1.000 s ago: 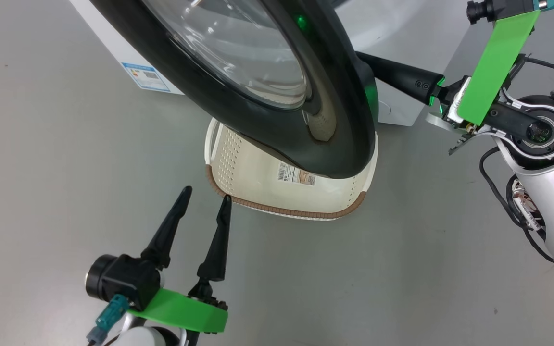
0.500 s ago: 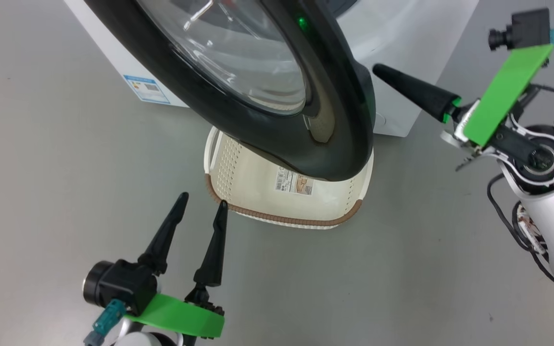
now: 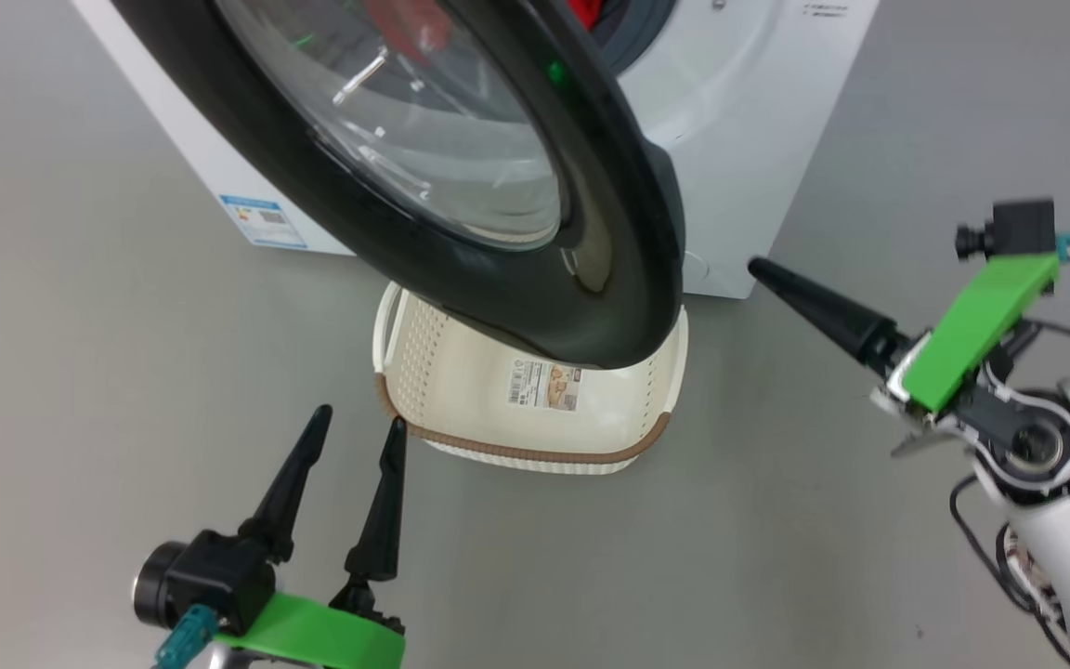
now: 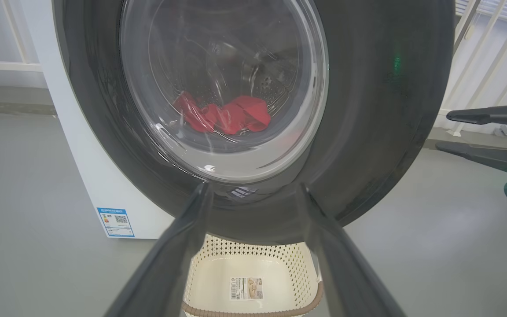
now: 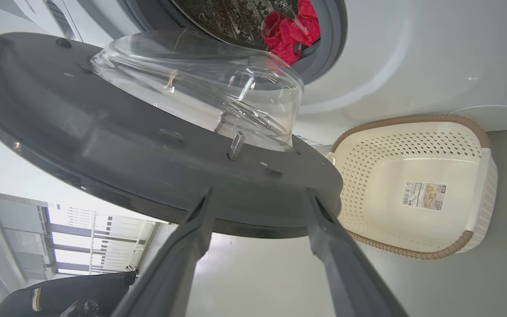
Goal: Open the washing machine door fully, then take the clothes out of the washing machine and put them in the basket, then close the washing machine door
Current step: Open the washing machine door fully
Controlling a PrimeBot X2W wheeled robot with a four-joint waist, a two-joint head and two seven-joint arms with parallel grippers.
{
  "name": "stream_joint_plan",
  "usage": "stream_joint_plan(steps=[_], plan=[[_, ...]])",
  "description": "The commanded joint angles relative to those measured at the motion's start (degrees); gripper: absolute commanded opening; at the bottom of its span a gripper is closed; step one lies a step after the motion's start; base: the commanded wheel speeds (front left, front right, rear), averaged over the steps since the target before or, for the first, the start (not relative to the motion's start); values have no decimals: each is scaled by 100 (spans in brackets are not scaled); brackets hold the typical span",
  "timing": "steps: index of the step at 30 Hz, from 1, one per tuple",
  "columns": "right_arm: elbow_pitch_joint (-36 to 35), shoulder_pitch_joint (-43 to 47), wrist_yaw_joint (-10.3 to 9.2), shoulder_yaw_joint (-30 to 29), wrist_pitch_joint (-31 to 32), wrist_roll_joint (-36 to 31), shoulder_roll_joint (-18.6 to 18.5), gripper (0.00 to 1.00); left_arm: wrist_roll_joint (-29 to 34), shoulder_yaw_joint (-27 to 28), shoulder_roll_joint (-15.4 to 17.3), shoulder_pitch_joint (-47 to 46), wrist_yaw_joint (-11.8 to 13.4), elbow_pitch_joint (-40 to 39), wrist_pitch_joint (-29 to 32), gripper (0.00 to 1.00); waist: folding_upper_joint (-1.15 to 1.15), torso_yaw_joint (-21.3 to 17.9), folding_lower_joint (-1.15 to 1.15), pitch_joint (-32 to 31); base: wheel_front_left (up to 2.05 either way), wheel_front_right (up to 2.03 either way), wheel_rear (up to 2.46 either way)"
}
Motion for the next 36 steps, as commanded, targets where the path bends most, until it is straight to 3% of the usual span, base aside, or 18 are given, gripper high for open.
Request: stream_joint_plan(steps=[1,14,26,32,36], plan=[[-172,160,44,-16,-85,23,-38,100,91,219,80,38,-58,-110,-45,100,0,-83,0,-75,0,0,0],[-375,1322,44,102,-905,-295,-181,100,177,546,80,208,-113,-49,-45,100,0,-398,0,-184,0,0,0],[-275,1929,44,441,-2559,-1007,-375,100,205,722,80,295,-139,20,-45,100,0,-565,0,-262,0,0,0],[63,1939,44,952,-3575,-1582,-574,100,223,769,80,302,-151,52,-45,100,0,-633,0,-265,0,0,0],[328,1885,44,1161,-3865,-1975,-632,100,229,801,80,307,-158,67,-45,100,0,-663,0,-270,0,0,0]])
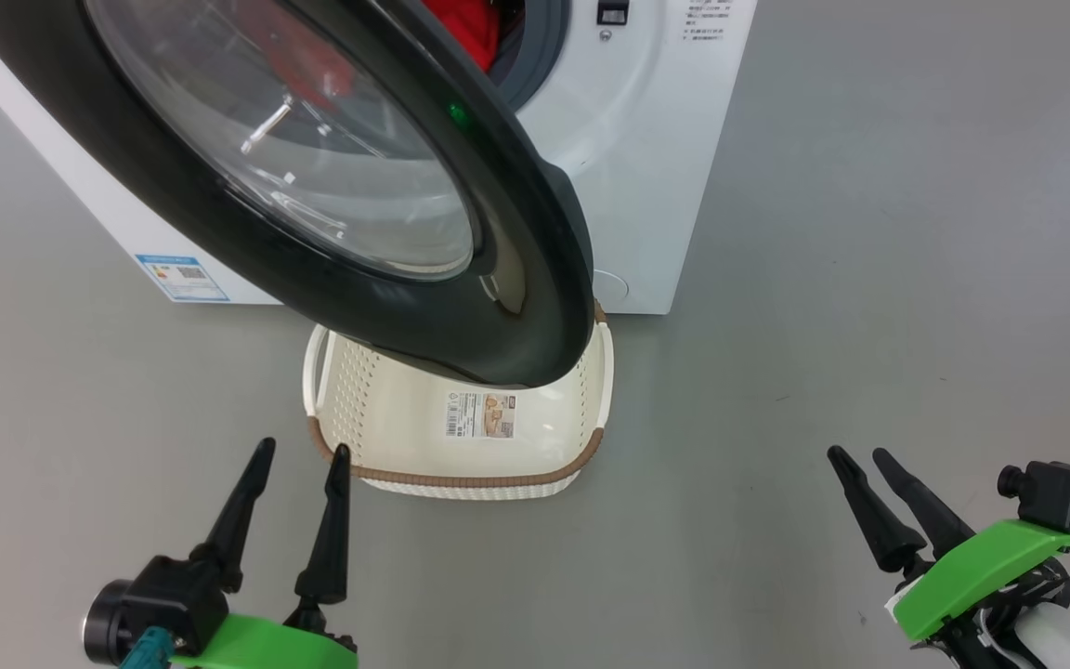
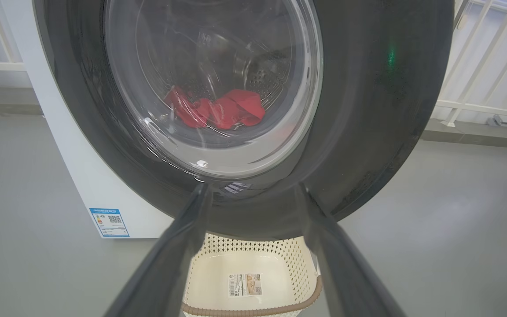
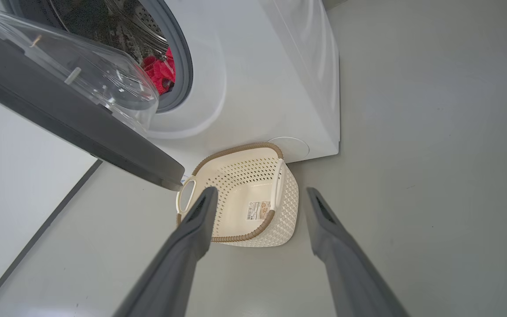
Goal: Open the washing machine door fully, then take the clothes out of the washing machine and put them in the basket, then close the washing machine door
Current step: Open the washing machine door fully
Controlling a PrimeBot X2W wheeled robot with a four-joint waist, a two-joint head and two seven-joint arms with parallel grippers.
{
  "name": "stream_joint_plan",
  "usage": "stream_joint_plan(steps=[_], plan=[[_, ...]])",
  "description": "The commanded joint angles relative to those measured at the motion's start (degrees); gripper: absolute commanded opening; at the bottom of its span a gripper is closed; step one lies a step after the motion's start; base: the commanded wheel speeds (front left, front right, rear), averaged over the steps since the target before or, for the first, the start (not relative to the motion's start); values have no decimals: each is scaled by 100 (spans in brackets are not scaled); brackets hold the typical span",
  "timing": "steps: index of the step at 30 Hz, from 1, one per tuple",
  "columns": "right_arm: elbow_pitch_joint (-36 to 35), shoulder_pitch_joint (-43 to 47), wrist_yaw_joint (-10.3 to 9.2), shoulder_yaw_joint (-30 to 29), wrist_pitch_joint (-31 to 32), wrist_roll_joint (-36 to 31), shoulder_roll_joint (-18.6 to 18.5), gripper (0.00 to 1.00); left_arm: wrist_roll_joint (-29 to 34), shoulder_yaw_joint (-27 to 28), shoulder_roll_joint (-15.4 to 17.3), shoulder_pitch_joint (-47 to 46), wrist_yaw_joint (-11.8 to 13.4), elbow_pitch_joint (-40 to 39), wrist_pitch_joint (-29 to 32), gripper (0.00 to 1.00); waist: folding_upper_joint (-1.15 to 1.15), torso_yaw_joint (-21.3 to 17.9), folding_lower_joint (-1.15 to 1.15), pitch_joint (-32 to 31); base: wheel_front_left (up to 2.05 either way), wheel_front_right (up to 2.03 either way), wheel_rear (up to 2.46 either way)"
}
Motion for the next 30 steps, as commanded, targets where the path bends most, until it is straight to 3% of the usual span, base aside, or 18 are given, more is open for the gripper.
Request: stream_joint_plan(steps=[1,5,18,23,30], plan=[[-24,38,43,97,-96,-181,-140,100,37,207,69,14,-26,-97,-45,100,0,-8,0,-2,0,0,0],[15,53,43,-405,-116,-909,25,100,45,241,69,0,-31,-82,-45,100,0,-33,0,18,0,0,0],[-672,787,43,-2389,-119,-3653,1079,100,67,308,69,-21,-2,-116,-45,100,0,-38,0,-5,0,0,0],[-974,979,43,-2900,-119,-4205,1412,100,96,309,69,-33,19,-172,-45,100,0,-19,0,-7,0,0,0],[-1053,1207,43,-3152,-119,-4660,1535,100,86,278,69,22,57,-197,-45,100,0,-6,0,-54,0,0,0]])
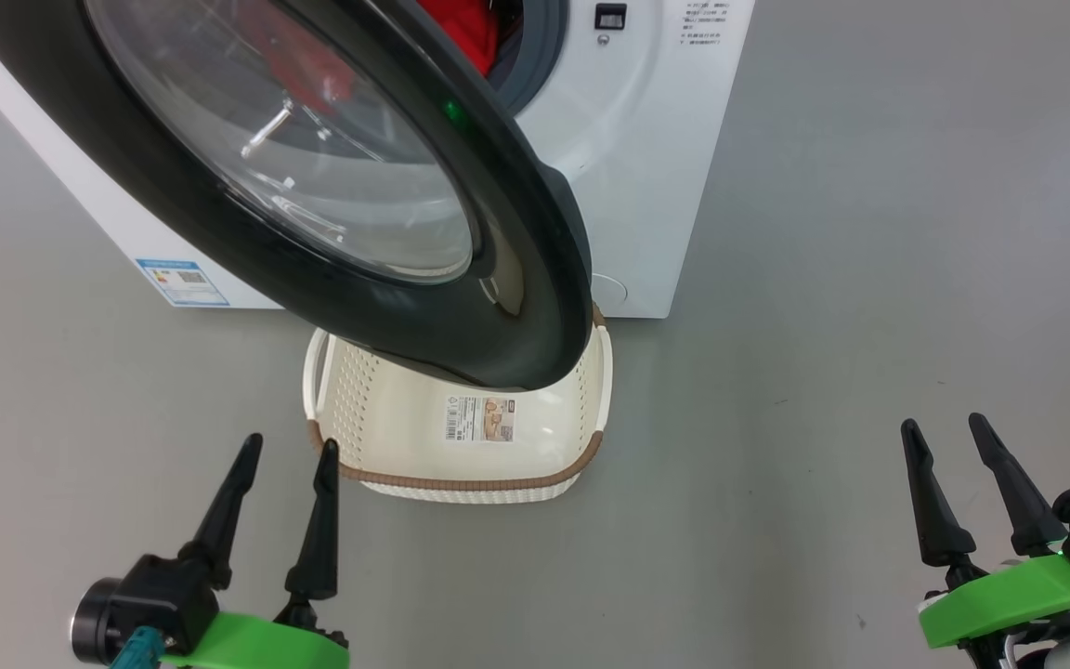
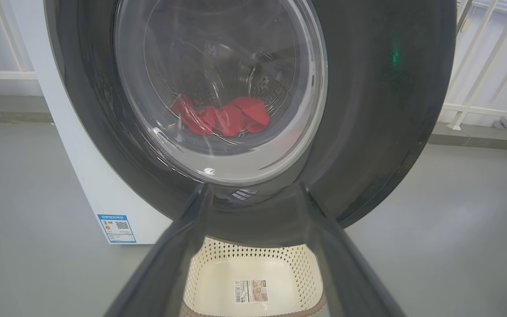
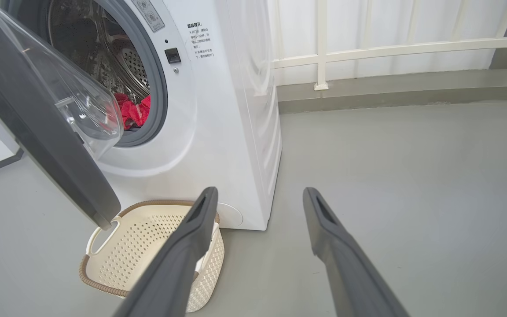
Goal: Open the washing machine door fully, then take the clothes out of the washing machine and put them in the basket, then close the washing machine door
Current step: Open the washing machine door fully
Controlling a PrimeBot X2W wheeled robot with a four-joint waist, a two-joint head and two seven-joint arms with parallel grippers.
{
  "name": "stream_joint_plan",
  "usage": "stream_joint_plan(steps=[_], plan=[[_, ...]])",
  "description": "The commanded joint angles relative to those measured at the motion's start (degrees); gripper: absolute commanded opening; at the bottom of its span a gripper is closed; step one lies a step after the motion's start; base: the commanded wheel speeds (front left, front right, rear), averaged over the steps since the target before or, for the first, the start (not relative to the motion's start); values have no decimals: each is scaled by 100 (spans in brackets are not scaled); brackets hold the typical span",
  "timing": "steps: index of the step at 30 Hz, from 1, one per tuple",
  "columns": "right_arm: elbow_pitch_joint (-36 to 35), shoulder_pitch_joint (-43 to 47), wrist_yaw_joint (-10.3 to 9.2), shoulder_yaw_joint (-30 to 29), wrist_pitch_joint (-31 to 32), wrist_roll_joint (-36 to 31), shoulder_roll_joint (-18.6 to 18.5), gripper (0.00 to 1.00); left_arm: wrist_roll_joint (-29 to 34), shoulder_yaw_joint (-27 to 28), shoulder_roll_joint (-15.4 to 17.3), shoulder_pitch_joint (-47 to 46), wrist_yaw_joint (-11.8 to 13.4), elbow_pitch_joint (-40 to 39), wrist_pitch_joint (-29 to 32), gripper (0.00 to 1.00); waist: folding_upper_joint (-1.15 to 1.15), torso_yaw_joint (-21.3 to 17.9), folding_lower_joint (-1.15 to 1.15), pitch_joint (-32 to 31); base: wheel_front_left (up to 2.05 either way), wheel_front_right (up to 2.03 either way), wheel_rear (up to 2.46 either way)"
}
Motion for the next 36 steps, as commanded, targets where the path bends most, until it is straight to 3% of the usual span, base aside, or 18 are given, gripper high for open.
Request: stream_joint_plan(steps=[1,14,20,21,22,23,36], plan=[[-117,41,36,66,-37,-85,-53,100,26,161,69,31,47,-144,-45,100,0,4,0,-17,0,0,0],[-213,59,36,33,-37,-156,24,100,1,116,69,75,48,-132,-45,100,0,25,0,-53,0,0,0],[-315,-87,36,116,-37,138,120,100,-8,81,69,68,53,-146,-45,100,0,58,0,-23,0,0,0],[-329,-140,36,162,-37,213,127,47,-12,72,69,67,58,-153,-45,100,0,66,0,-12,0,0,0],[-349,-204,36,223,-37,275,119,29,-19,64,69,67,63,-161,-45,100,0,76,0,-4,0,0,0],[-370,-273,36,294,-37,348,115,0,-27,55,69,68,67,-170,-45,100,0,89,0,8,0,0,0],[-326,-1782,36,1488,-37,1772,-97,0,-278,-250,69,-23,195,-251,-45,100,0,518,0,249,0,0,0]])
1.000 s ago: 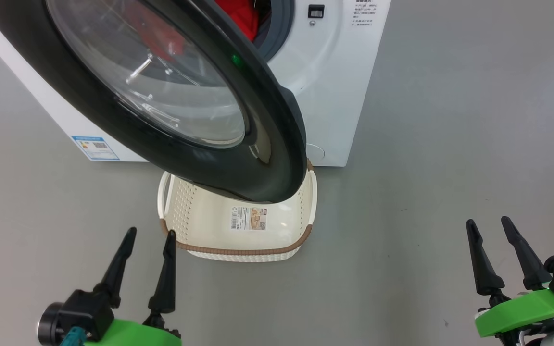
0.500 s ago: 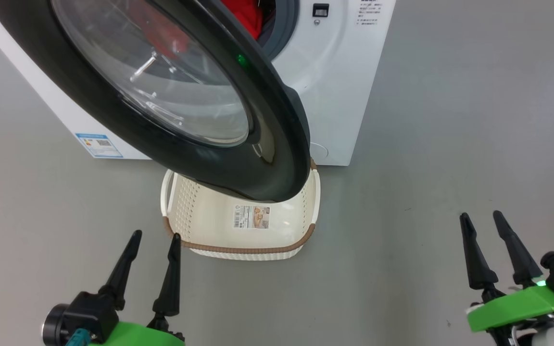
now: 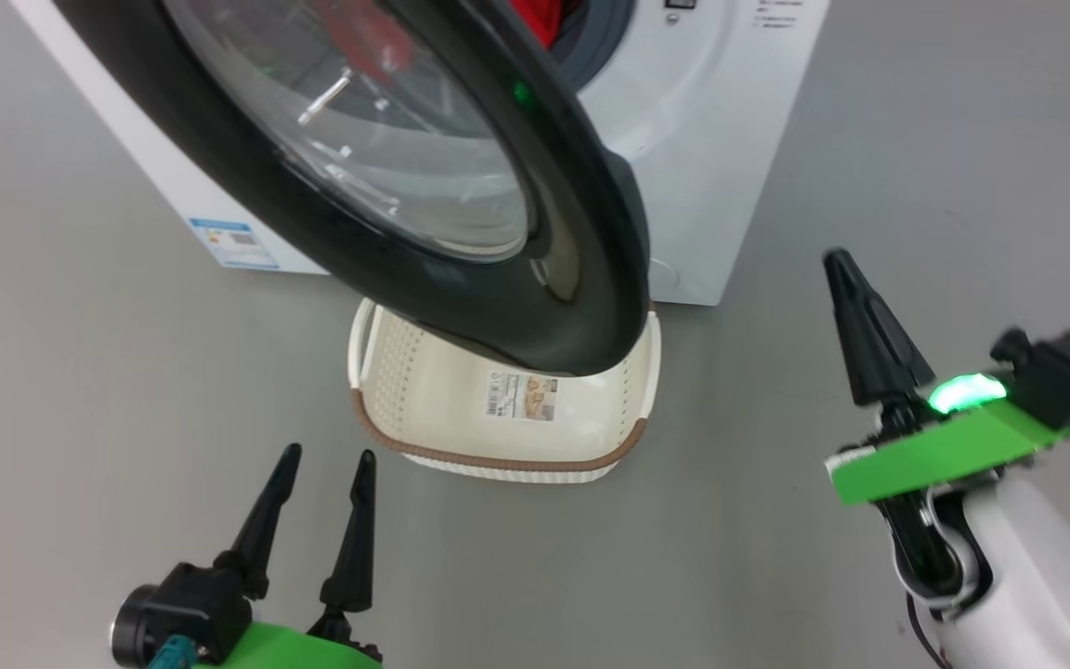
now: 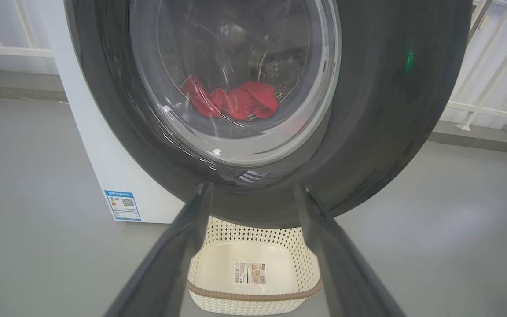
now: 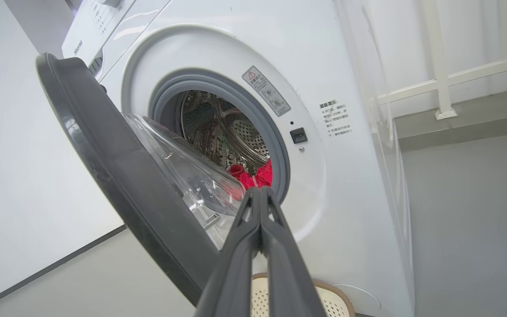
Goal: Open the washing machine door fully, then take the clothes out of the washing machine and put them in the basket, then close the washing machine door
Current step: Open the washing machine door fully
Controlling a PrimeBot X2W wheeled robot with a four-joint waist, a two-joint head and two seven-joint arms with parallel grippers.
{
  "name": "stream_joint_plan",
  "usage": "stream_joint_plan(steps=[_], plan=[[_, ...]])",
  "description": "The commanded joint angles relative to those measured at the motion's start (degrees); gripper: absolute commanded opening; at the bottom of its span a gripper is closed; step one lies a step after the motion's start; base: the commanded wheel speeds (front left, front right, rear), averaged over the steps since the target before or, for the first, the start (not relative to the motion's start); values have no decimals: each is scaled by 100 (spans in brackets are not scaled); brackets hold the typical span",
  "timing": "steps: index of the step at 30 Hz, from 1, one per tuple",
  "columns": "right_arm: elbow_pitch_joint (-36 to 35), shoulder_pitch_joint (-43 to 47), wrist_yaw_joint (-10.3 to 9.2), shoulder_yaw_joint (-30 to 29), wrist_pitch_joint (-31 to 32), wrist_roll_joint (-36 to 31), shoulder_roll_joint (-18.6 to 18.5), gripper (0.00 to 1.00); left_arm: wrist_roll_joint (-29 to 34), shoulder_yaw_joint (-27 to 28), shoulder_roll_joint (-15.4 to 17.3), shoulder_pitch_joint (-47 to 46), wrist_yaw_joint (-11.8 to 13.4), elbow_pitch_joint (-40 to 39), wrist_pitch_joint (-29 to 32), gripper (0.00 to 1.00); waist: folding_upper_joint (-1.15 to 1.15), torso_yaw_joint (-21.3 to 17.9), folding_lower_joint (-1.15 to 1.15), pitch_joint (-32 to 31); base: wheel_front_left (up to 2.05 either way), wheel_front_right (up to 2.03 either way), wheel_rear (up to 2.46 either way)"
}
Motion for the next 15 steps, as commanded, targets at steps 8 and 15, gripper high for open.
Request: stream_joint_plan(steps=[8,15], plan=[[86,-1044,36,1189,-37,1297,-538,0,-205,-98,66,-187,128,-225,-45,100,0,425,0,254,0,0,0],[239,-1653,36,2000,-37,2360,-1080,0,-341,-313,66,-293,191,-267,-45,100,0,641,0,443,0,0,0]])
